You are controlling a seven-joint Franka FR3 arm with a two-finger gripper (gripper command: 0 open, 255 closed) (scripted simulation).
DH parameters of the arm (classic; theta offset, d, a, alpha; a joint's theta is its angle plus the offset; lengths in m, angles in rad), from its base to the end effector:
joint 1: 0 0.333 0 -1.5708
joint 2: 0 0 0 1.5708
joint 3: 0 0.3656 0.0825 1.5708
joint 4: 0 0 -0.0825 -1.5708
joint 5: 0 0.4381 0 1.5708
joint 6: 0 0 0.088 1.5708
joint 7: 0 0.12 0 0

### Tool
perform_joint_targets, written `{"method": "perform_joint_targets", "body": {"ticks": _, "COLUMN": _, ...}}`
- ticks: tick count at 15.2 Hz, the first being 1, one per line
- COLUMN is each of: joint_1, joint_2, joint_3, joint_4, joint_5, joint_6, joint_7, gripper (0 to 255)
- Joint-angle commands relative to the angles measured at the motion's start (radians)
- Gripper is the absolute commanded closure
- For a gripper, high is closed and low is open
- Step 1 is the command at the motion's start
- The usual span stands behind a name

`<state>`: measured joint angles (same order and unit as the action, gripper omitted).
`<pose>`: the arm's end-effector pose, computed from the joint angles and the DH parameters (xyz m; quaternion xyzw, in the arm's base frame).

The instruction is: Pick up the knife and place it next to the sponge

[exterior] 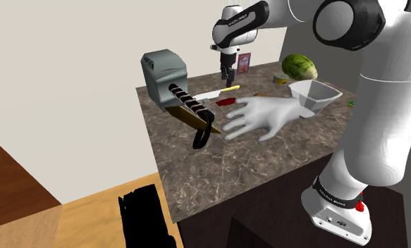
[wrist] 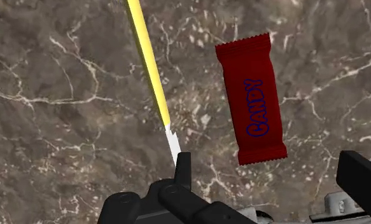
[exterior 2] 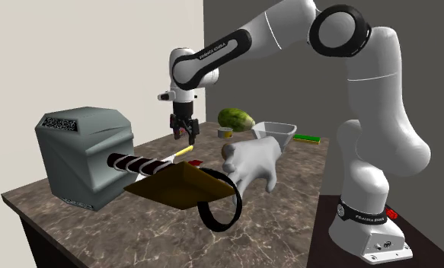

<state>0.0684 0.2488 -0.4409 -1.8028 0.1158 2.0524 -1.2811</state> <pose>0.6452 -0.2239 0.4324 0.9069 0.4211 0.0083 0.0103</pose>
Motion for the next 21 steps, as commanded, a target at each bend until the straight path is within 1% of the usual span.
{"method": "perform_joint_targets", "body": {"ticks": 1, "joint_1": -0.022, "joint_2": 0.083, "joint_3": 0.015, "joint_4": 0.073, "joint_5": 0.032, "joint_6": -0.005, "joint_7": -0.082, "gripper": 0}}
{"method": "perform_joint_targets", "body": {"ticks": 6, "joint_1": -0.085, "joint_2": 0.294, "joint_3": 0.067, "joint_4": 0.305, "joint_5": 0.082, "joint_6": -0.050, "joint_7": -0.232, "gripper": 0}}
{"method": "perform_joint_targets", "body": {"ticks": 14, "joint_1": -0.090, "joint_2": 0.333, "joint_3": 0.077, "joint_4": 0.261, "joint_5": 0.098, "joint_6": 0.031, "joint_7": -0.242, "gripper": 0}}
{"method": "perform_joint_targets", "body": {"ticks": 21, "joint_1": -0.090, "joint_2": 0.333, "joint_3": 0.077, "joint_4": 0.261, "joint_5": 0.098, "joint_6": 0.031, "joint_7": -0.242, "gripper": 0}}
